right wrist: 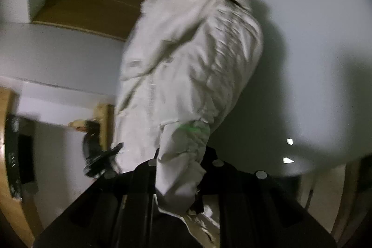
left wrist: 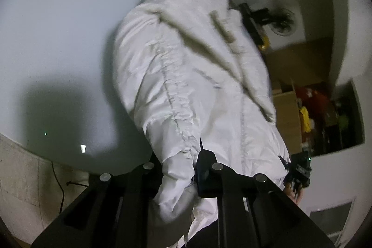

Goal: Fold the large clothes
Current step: 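Lift the hem with both tools and fold it over the jacket body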

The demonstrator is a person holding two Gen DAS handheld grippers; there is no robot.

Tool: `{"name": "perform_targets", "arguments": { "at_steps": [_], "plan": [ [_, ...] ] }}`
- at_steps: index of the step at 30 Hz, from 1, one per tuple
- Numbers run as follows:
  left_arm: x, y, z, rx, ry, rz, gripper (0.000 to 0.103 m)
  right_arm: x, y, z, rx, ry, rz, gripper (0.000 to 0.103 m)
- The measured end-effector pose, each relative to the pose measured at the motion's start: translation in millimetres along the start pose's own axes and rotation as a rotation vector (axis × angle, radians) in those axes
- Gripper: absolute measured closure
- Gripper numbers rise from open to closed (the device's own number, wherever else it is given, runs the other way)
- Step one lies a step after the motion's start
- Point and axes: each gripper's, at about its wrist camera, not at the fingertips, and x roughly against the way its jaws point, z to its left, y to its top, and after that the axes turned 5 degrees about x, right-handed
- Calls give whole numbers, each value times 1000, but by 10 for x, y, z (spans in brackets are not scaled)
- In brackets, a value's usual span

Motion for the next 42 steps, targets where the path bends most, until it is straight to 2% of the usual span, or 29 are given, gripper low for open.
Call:
{"name": "perform_targets", "arguments": {
  "at_steps": [4, 6, 9, 13, 18, 20, 24, 27, 31, 34, 37, 42],
  "plan": [
    [243, 43, -193, -27, -90, -21, 90, 186, 56, 113, 12, 47, -12, 90],
    [377, 163, -290, -48, -140, -41, 90, 264, 150, 144, 13, 63, -18, 90],
    [471, 392, -364, -45, -169, -51, 90, 414, 368, 149, 1, 87, -29, 90],
    [469, 764, -448, -10, -215, -36, 89, 498, 831, 144, -32, 112, -40, 90],
    [245, 1330, -767, 16, -183, -14, 89, 194, 1546, 218, -92, 98, -5, 90],
    [132, 1551, -817, 33, -148, -6, 88, 44, 1813, 202, -127, 96, 13, 90],
    [-185, 2215, -935, 110, -100, 26, 88, -247, 2445, 88, -222, 80, 41, 90],
    [-490, 2698, -1020, 128, -8, 33, 88, -460, 2856, -19, -285, 39, 44, 90],
    [-952, 3260, -982, 183, 79, 50, 88, -768, 3344, -237, -365, -18, 48, 90],
    [-1314, 3578, -853, 223, 134, 72, 88, -987, 3585, -412, -400, -56, 55, 90],
    [-1567, 3795, -704, 258, 129, 81, 88, -1183, 3790, -615, -443, -49, 59, 90],
    [-1782, 4031, -655, 254, 149, 67, 88, -1393, 4023, -705, -412, -72, 54, 90]
  ]
}}
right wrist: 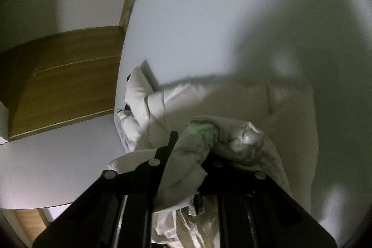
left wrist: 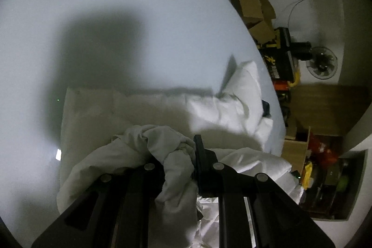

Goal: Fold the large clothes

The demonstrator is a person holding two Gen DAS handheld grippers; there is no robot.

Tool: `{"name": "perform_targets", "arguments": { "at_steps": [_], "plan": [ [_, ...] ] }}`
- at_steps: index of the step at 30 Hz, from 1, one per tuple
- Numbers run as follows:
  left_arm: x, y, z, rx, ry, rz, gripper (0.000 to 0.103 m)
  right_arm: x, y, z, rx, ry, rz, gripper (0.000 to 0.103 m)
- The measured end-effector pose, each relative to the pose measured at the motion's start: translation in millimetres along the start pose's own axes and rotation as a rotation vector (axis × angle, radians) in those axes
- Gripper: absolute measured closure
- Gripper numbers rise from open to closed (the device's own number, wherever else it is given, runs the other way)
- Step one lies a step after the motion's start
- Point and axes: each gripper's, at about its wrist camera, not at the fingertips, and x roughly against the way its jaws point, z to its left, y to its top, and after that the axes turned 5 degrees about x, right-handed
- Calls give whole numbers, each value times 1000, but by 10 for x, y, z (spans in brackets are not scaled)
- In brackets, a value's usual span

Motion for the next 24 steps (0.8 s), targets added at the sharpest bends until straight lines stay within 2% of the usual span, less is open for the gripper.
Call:
{"name": "perform_targets", "arguments": {
  "at_steps": [5, 7, 8, 9, 10, 11, 12, 13, 16, 18, 20, 21, 23, 24],
  "plan": [
    [-157, 64, 9, 5, -8, 11, 84, -128, 29, -94, -19, 5, 15, 88],
    [-157, 79, -2, -6, -17, 23, 84, -70, 4, -99, -28, 51, -5, 80],
    [-118, 67, -23, -9, -47, 21, 79, -14, -21, -103, -42, 105, -34, 66],
    [-54, 50, -28, -6, -88, 12, 66, 47, -22, -115, -65, 183, -74, 39],
    [0, 57, -49, 2, -132, 6, 54, 121, -50, -119, -87, 258, -111, 26],
    [84, 31, -74, 11, -184, -1, 22, 205, -76, -108, -108, 321, -142, 11],
    [208, 6, -103, 18, -244, -16, 1, 311, -113, -86, -121, 360, -163, 6],
    [389, -24, -145, 11, -274, -67, 0, 446, -162, -30, -109, 380, -188, 6],
    [1029, -173, -296, -71, -265, -269, 0, 873, -419, 241, 23, 344, -291, 6],
    [1384, -389, -378, -133, -194, -423, 0, 1129, -662, 427, 127, 341, -366, 6],
    [1602, -712, -500, -199, -56, -588, 0, 1319, -980, 678, 255, 304, -428, 6],
    [1604, -934, -626, -249, 44, -664, 0, 1350, -1190, 866, 342, 236, -457, 6],
    [1497, -1229, -777, -299, 147, -732, 0, 1236, -1463, 1130, 453, 106, -479, 6],
    [1311, -1438, -917, -334, 212, -761, 0, 1048, -1648, 1325, 525, -45, -494, 6]
  ]
}}
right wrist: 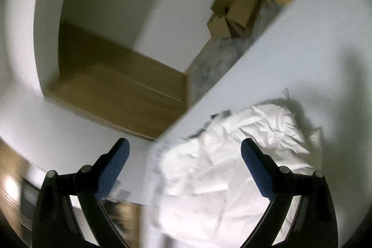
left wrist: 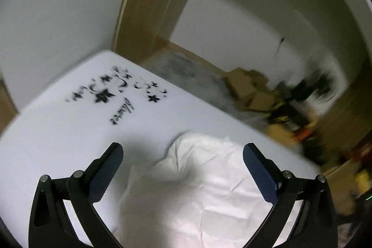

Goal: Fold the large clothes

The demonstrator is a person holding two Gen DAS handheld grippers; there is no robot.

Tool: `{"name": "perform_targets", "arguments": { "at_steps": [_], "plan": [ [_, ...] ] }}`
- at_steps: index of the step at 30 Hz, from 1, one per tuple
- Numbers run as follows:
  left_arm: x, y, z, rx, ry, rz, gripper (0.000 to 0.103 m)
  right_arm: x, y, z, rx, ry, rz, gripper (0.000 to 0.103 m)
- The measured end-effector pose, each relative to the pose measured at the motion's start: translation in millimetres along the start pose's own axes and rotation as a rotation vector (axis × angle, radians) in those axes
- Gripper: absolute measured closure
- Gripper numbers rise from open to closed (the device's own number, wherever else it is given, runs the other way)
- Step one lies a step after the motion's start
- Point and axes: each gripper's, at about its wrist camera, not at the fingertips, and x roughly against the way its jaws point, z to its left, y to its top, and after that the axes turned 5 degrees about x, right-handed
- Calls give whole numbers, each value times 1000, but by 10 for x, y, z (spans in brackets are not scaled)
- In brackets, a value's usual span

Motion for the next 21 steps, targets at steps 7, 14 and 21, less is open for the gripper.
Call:
{"name": "perform_targets", "arguments": {
  "at_steps": [7, 14, 21],
  "plan": [
    [-481, -1032, -1094, -264, 141, -10, 0, -973, -684, 649, 310, -374, 51, 27],
    [-999, -1225, -1193, -388, 299, -57, 0, -1646, -893, 600, 436, -524, 67, 70],
    [-1446, -1413, -922, -382, 331, -37, 0, -2028, -1049, 420, 452, -529, 126, 69]
  ]
}}
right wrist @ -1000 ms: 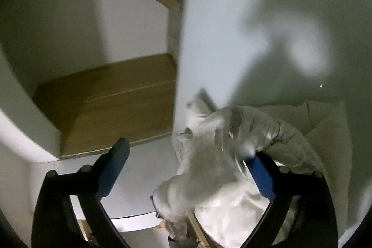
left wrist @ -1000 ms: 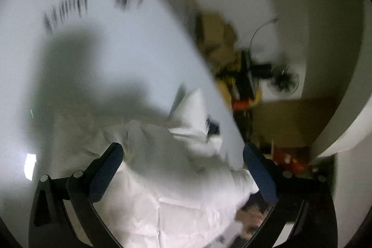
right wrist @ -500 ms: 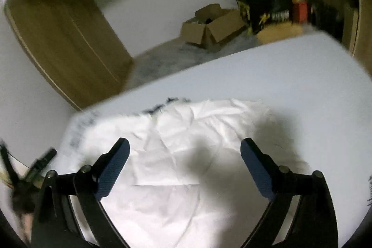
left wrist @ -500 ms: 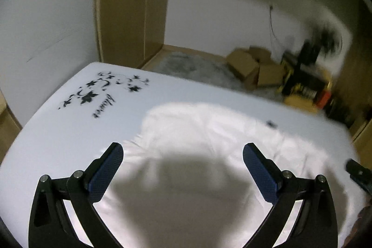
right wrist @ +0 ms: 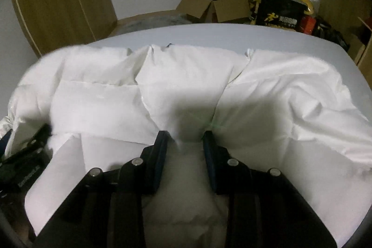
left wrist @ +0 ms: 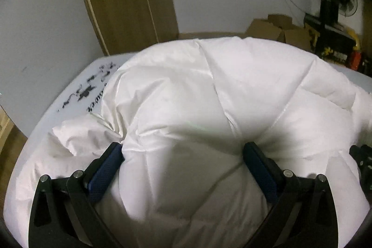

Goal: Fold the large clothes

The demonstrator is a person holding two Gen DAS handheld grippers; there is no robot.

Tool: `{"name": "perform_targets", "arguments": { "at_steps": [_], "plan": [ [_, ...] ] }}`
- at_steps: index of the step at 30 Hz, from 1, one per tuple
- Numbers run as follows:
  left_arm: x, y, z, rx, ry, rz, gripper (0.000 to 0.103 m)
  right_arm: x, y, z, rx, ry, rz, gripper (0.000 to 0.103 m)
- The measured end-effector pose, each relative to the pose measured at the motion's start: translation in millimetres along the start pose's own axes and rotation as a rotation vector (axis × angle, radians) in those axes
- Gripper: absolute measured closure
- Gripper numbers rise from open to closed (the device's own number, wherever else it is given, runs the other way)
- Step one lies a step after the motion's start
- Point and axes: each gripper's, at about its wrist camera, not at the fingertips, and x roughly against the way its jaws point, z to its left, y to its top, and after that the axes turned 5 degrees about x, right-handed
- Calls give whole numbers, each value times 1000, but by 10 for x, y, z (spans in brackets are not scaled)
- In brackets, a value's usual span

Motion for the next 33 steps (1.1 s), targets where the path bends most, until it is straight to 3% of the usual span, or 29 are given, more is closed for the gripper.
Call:
{"name": "perform_targets", "arguments": {
  "at_steps": [3, 11, 14, 16, 17, 18, 20, 23, 26, 30, 33],
  "plan": [
    [-31, -50, -17, 9, -1, -5, 0, -61, -30, 31, 9, -5, -10, 69],
    [-304, 8, 123, 32, -53, 80, 0, -187, -3, 16, -3, 19, 8, 68],
    [-249, 179, 301, 35, -111, 170, 0, -60, 104, -10, 38, 38, 96, 66],
    [-127, 355, 459, 59, -117, 141, 0, 185, 225, -141, 1, 96, 62, 63],
    [-74, 452, 528, 69, -107, 120, 0, 360, 316, -239, -9, 73, -4, 56],
    [-31, 569, 622, 83, -88, 93, 0, 438, 376, -299, -12, 32, -37, 38],
    [-34, 689, 713, 104, -80, 70, 0, 559, 496, -511, -32, -100, -93, 12],
    [-215, 665, 730, 80, -39, 68, 0, 373, 499, -728, -27, -148, -46, 15],
    [-468, 503, 707, 47, -6, 87, 0, 2, 374, -907, -41, -120, 47, 27],
    [-709, 338, 839, 137, -86, 131, 0, -197, 233, -1010, -92, -37, 18, 24],
    [-789, 305, 882, 173, -112, 145, 0, -245, 176, -935, -87, -26, 2, 21]
  ]
}}
